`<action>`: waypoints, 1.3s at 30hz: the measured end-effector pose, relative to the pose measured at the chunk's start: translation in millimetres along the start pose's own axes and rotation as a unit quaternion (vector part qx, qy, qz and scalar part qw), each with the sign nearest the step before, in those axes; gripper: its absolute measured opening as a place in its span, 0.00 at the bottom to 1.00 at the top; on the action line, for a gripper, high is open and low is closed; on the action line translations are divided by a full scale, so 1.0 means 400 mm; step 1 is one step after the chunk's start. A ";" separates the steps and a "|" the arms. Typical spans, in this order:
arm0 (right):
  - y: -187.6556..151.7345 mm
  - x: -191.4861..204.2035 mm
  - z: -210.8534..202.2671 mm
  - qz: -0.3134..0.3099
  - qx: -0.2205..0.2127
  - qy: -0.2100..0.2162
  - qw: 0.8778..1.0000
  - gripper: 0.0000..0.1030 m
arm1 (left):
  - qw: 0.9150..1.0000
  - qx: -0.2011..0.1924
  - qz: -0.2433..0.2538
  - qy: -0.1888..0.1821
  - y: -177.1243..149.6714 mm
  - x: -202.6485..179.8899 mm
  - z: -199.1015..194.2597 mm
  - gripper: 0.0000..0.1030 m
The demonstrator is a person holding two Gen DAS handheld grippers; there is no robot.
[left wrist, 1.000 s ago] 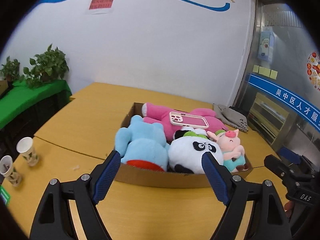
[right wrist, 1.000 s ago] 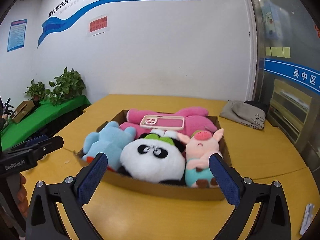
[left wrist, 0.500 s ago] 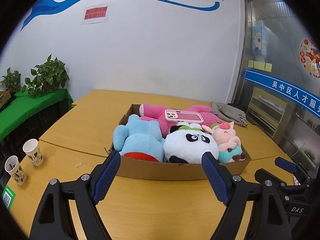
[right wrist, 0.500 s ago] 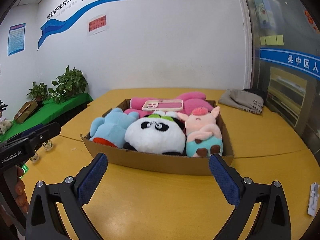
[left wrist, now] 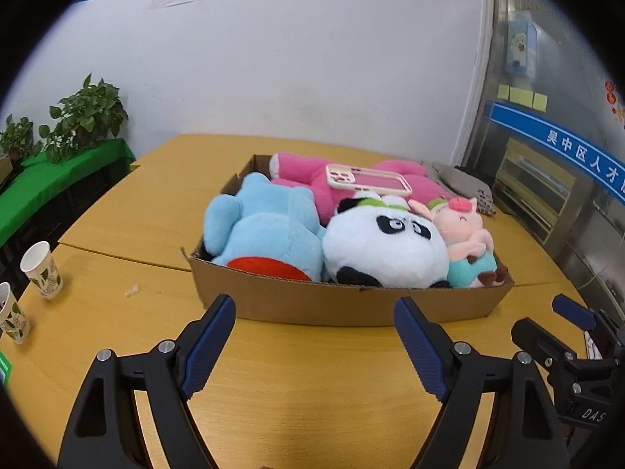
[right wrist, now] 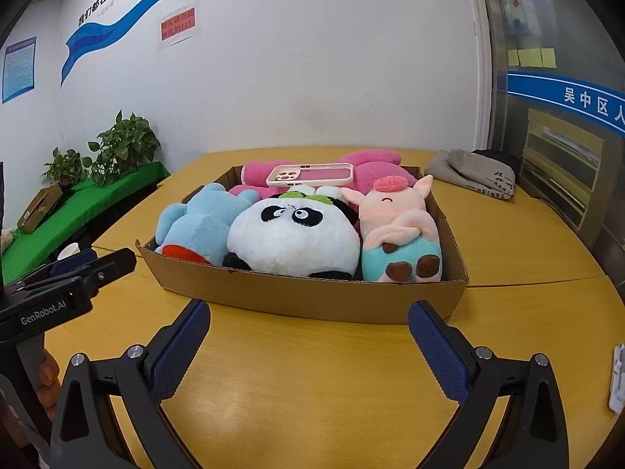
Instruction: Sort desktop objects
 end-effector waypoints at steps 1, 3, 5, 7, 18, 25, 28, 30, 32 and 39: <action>0.001 -0.006 0.006 0.002 0.000 -0.003 1.000 1.00 | 1.000 0.003 0.004 -0.003 -0.001 -0.008 0.008 0.81; 0.002 -0.016 0.016 0.005 0.000 -0.009 1.000 1.00 | 1.000 0.006 0.012 -0.005 -0.002 -0.024 0.018 0.81; 0.005 -0.028 0.023 0.004 0.001 -0.016 1.000 1.00 | 1.000 0.008 0.020 -0.006 -0.003 -0.038 0.025 0.81; 0.007 -0.041 0.031 0.004 0.002 -0.025 1.000 1.00 | 1.000 0.012 0.027 -0.003 -0.004 -0.049 0.029 0.81; -0.008 -0.056 0.047 0.000 0.013 -0.030 0.999 1.00 | 0.999 0.019 0.037 0.017 -0.007 -0.056 0.031 0.81; -0.013 -0.055 0.055 -0.004 0.017 -0.036 0.999 1.00 | 0.999 0.021 0.032 0.023 -0.009 -0.041 0.033 0.81; -0.017 -0.051 0.058 -0.007 0.017 -0.037 0.999 1.00 | 0.999 0.023 0.031 0.023 -0.010 -0.036 0.038 0.81; -0.019 -0.046 0.058 -0.011 0.017 -0.035 0.999 1.00 | 0.999 0.026 0.030 0.024 -0.013 -0.033 0.043 0.81; -0.023 -0.045 0.064 -0.010 0.020 -0.034 0.999 1.00 | 0.999 0.029 0.029 0.022 -0.018 -0.031 0.048 0.81; -0.029 -0.033 0.091 -0.012 0.027 -0.033 0.999 1.00 | 0.999 0.034 0.022 0.017 -0.022 -0.016 0.067 0.81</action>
Point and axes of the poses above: each gripper's, at about its wrist camera, not at the fingertips, and z roughly the way its jaws point, x to its left, y to its top, the point moved 5 cm from there along z, roughly the way its jaws point, and after that the axes turned 14 degrees about z, right-handed, at the moved point
